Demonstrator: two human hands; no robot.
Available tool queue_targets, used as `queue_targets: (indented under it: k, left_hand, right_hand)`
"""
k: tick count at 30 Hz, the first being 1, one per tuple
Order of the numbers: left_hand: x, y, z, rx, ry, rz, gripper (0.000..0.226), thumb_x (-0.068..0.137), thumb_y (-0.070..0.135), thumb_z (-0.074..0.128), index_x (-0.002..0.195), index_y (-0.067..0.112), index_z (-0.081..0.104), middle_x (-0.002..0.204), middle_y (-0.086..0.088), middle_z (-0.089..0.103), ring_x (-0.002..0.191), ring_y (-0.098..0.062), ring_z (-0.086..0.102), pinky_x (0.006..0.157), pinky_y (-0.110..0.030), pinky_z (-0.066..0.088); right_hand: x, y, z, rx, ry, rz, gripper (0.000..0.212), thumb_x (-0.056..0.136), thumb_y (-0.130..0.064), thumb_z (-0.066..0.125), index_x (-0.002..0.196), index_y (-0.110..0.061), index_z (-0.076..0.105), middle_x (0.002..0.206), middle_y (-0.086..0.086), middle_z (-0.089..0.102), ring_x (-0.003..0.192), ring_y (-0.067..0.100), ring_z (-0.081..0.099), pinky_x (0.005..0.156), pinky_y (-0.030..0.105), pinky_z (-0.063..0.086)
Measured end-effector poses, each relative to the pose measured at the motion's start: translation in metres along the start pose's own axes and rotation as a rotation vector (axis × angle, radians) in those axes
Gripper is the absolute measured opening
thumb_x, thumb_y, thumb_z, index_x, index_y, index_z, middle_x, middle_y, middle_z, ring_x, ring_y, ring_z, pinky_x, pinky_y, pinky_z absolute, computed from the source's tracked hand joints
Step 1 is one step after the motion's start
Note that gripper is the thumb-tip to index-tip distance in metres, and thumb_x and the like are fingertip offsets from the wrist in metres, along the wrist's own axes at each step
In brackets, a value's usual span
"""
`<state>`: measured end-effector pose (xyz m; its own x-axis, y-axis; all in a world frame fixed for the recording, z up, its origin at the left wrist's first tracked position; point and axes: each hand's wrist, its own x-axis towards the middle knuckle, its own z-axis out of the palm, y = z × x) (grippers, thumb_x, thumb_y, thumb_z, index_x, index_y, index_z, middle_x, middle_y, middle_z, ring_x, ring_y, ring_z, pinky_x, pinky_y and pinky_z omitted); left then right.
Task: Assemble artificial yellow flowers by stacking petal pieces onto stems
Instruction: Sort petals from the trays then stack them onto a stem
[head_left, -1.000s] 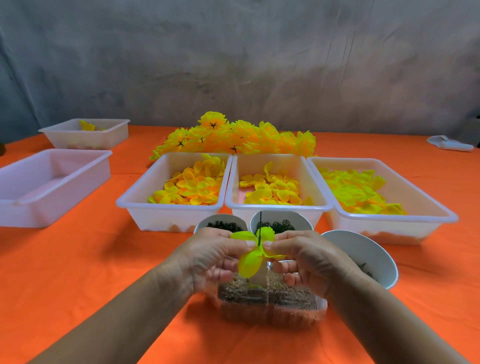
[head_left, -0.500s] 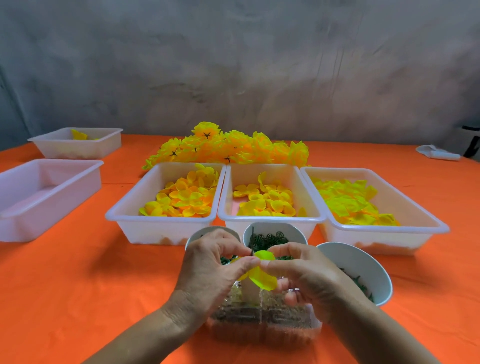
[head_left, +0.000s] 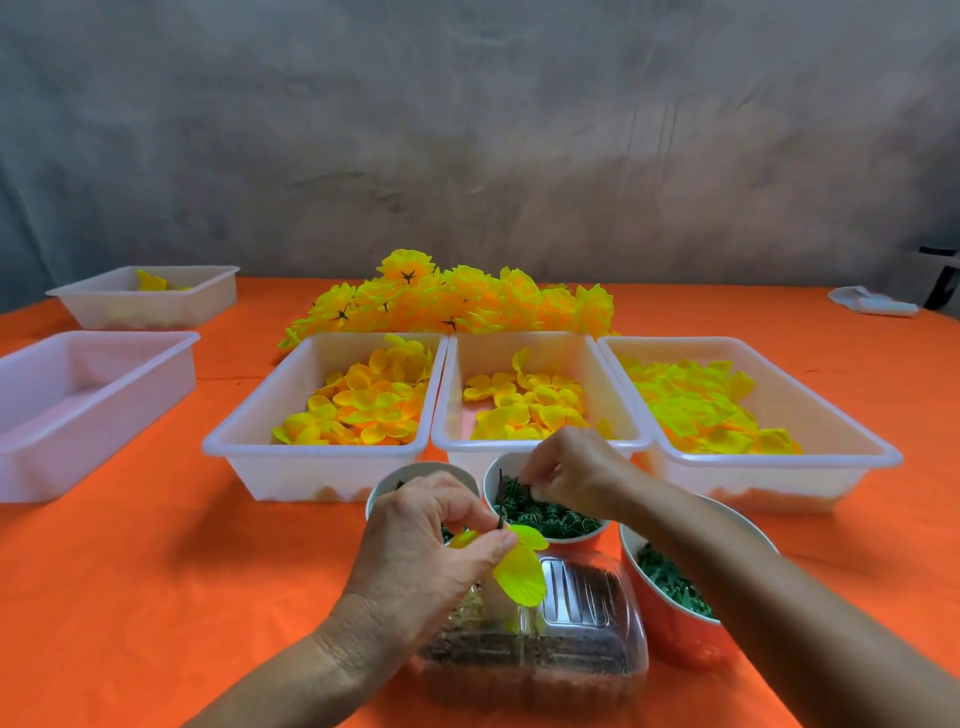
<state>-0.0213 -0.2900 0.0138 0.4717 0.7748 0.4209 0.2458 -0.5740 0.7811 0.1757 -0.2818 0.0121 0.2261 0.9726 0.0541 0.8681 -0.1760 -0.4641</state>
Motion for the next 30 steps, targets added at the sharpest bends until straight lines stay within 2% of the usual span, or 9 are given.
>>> queue_targets:
  k: [3,8,12,15,17,21,25,27,30]
  left_hand:
    - [0.0,0.001,0.0,-0.011,-0.009,-0.01,0.02,0.066,0.013,0.083,0.058,0.023,0.067,0.066,0.008,0.061,0.066,-0.004,0.054,0.063,-0.014,0.041]
    - [0.0,-0.001,0.001,-0.022,-0.002,-0.026,0.02,0.065,0.014,0.084,0.057,0.02,0.067,0.065,0.008,0.061,0.063,0.0,0.053,0.062,-0.012,0.039]
    - [0.0,0.0,0.001,-0.02,-0.002,-0.009,0.021,0.066,0.014,0.083,0.056,0.022,0.066,0.065,0.006,0.062,0.063,-0.002,0.054,0.062,-0.016,0.042]
    - [0.0,0.0,0.001,-0.018,0.009,0.002,0.02,0.066,0.013,0.083,0.057,0.021,0.067,0.065,0.005,0.063,0.064,-0.006,0.057,0.063,-0.027,0.047]
    - [0.0,0.001,0.002,-0.016,0.021,0.0,0.017,0.066,0.013,0.083,0.058,0.018,0.068,0.065,0.005,0.063,0.065,-0.009,0.057,0.065,-0.031,0.047]
    - [-0.001,0.003,0.002,-0.018,0.025,-0.005,0.021,0.066,0.013,0.083,0.056,0.021,0.067,0.064,0.007,0.061,0.064,-0.007,0.055,0.064,-0.03,0.046]
    - [-0.002,0.003,0.002,-0.008,0.028,0.001,0.026,0.066,0.013,0.083,0.054,0.026,0.064,0.064,0.006,0.062,0.066,-0.009,0.057,0.064,-0.029,0.046]
    - [-0.002,0.002,0.002,0.002,0.028,0.009,0.028,0.067,0.013,0.083,0.053,0.028,0.062,0.064,0.006,0.061,0.066,-0.007,0.056,0.062,-0.025,0.045]
    - [-0.002,0.0,0.002,0.009,0.026,0.01,0.027,0.066,0.014,0.083,0.054,0.027,0.062,0.064,0.007,0.061,0.065,-0.003,0.055,0.06,-0.019,0.043]
  right_hand:
    - [0.011,0.001,0.016,-0.118,-0.09,0.008,0.025,0.078,-0.008,0.068,0.1,-0.017,0.075,0.103,0.009,0.07,0.099,0.024,0.063,0.078,0.025,0.046]
    - [0.018,0.003,0.034,-0.269,0.088,0.134,0.027,0.082,-0.016,0.062,0.108,-0.011,0.068,0.114,0.014,0.064,0.105,0.031,0.06,0.08,0.033,0.049]
    - [0.019,0.007,0.035,-0.219,0.132,0.194,0.028,0.077,-0.018,0.069,0.104,-0.01,0.069,0.11,0.013,0.066,0.102,0.029,0.061,0.079,0.031,0.048]
    - [0.016,0.007,0.037,-0.135,0.222,0.163,0.027,0.077,-0.019,0.068,0.103,-0.017,0.07,0.109,0.009,0.067,0.103,0.028,0.06,0.081,0.031,0.048]
    - [0.016,0.007,0.038,-0.095,0.17,0.103,0.028,0.077,-0.017,0.067,0.104,-0.023,0.071,0.108,0.006,0.068,0.103,0.026,0.06,0.08,0.03,0.048]
    - [0.018,0.003,0.038,-0.174,0.112,0.087,0.017,0.078,-0.016,0.065,0.095,-0.019,0.071,0.104,0.011,0.066,0.1,0.029,0.061,0.071,0.026,0.041]
    - [0.013,0.003,0.032,0.002,0.111,0.099,0.004,0.076,-0.018,0.07,0.074,-0.017,0.073,0.075,0.006,0.065,0.081,0.023,0.061,0.068,0.028,0.045]
    - [0.007,0.003,0.025,0.151,0.101,0.126,0.017,0.07,-0.013,0.074,0.056,-0.019,0.067,0.058,0.001,0.062,0.063,0.014,0.058,0.06,0.022,0.046]
    - [-0.003,0.006,0.017,0.363,0.145,0.137,0.021,0.064,-0.007,0.075,0.049,-0.018,0.065,0.065,0.005,0.07,0.057,0.009,0.057,0.052,0.019,0.043]
